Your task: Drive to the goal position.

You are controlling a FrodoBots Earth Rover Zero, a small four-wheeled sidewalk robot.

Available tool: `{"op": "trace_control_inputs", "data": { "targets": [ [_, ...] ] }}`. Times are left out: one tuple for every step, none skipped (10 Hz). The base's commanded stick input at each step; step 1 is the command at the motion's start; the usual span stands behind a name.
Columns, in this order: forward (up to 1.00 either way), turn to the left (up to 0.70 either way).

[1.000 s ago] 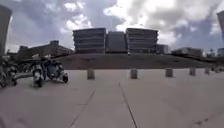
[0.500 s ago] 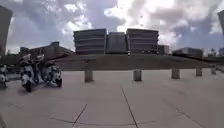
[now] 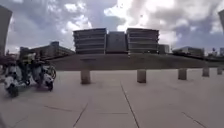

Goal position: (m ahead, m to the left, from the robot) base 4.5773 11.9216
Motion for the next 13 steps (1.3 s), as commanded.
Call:
{"op": "trace_control_inputs", "data": {
  "targets": [
    [1.0,0.0],
    [1.0,0.0],
    [1.0,0.0],
    [1.0,0.0],
    [1.0,0.0],
    [1.0,0.0],
    [1.0,-0.06],
    [1.0,-0.27],
    [1.0,0.0],
    [1.0,0.0],
    [1.0,0.0],
    [1.0,0.0],
    [1.0,0.0]
  ]
}}
